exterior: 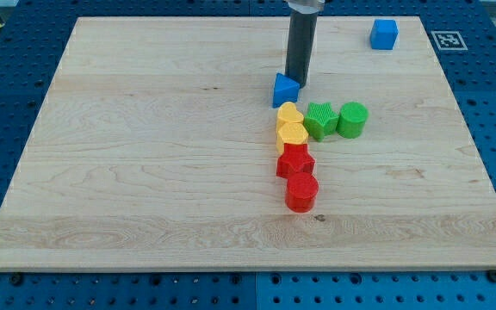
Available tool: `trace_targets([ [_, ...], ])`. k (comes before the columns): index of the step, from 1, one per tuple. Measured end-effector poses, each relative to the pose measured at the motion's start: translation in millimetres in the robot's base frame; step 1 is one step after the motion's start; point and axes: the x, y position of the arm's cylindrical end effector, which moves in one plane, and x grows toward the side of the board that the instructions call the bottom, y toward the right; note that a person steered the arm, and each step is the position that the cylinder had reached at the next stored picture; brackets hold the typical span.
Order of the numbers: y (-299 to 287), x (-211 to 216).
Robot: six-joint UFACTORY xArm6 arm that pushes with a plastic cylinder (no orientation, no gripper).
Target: Move the blue triangle to the top left of the yellow heart
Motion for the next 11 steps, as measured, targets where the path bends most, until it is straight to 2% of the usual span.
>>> trace_targets([
  [4, 14.5, 0.1],
  [5, 11.1, 10.9],
  [11, -43.4, 14.1],
])
